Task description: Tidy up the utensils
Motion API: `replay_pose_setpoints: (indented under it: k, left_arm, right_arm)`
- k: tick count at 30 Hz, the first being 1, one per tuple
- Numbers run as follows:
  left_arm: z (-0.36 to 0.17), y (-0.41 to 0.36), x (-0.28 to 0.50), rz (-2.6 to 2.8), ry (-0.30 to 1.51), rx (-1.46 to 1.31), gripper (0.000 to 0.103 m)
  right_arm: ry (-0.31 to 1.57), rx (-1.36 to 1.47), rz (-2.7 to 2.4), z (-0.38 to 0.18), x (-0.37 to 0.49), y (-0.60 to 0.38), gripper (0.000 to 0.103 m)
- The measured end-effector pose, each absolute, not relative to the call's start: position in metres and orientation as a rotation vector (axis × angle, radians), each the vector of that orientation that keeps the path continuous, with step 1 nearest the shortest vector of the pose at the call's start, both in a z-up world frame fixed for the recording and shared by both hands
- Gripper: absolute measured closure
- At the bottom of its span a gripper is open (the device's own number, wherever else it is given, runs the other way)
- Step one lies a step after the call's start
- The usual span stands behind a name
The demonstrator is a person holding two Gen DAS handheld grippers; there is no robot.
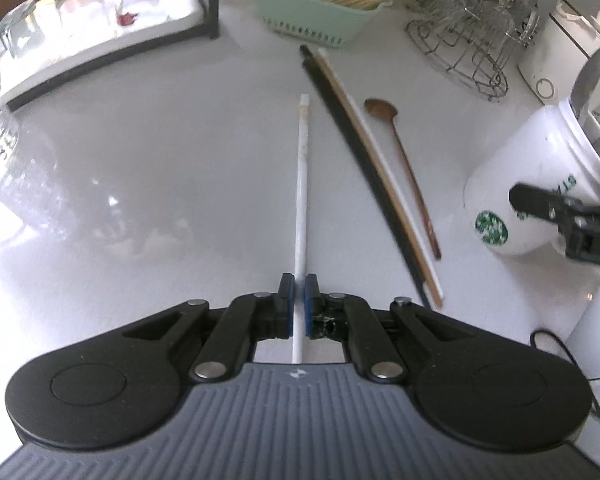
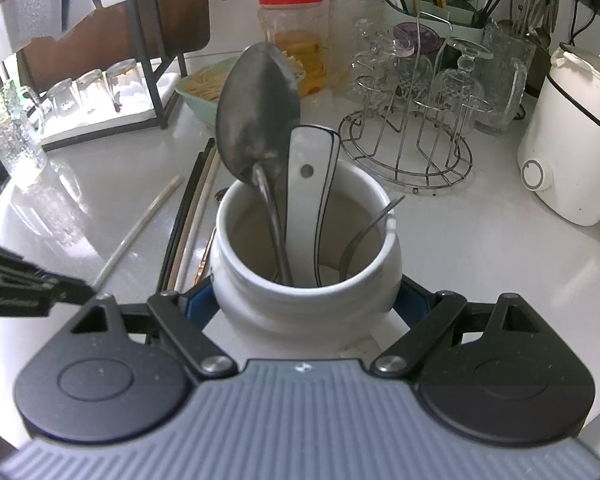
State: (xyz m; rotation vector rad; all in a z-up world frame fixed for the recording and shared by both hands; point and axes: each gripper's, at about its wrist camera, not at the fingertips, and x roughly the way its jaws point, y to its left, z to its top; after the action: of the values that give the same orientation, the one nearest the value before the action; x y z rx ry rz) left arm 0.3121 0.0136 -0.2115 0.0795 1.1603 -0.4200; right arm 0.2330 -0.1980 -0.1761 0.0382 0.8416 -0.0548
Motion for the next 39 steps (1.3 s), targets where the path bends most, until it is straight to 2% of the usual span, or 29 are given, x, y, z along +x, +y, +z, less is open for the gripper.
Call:
replay_pose_setpoints:
  k: [7,9,10,11,22,39]
  left_arm:
    - [-0.211,0.021,0.310,-0.410,1.161,0.041,0.096]
    - [-0.211,0.020,0.315,-0.407,1.164,0.018,0.088]
    - [-0.210,0.019,0.319,-0.405,1.163,0.011,0.081]
    - [-0.210,0.016,0.323,-0.404,1.159,0.015,0.079]
    - [-0.204,-0.015,0.374,-0.380,1.064,0.079,0.079]
    - [-0.212,-0.044,0.393,-0.361,1.076,0.147,0.080]
  right_arm:
    - [0.839,0.043,-0.061,-0.176,0.233,-0.197,0.012]
    - [0.836,0.044,-0.065,-0.176,0.232,-0.197,0.012]
    - [0.834,0.045,-0.068,-0.176,0.232,-0.196,0.012]
    - [0.832,0.047,-0.071,-0.176,0.232,-0.196,0.012]
    - [0.816,0.045,-0.064,-0.177,0.226,-0.196,0.012]
    - [0.822,0.043,-0.046,-0.176,0.226,-0.197,0.012]
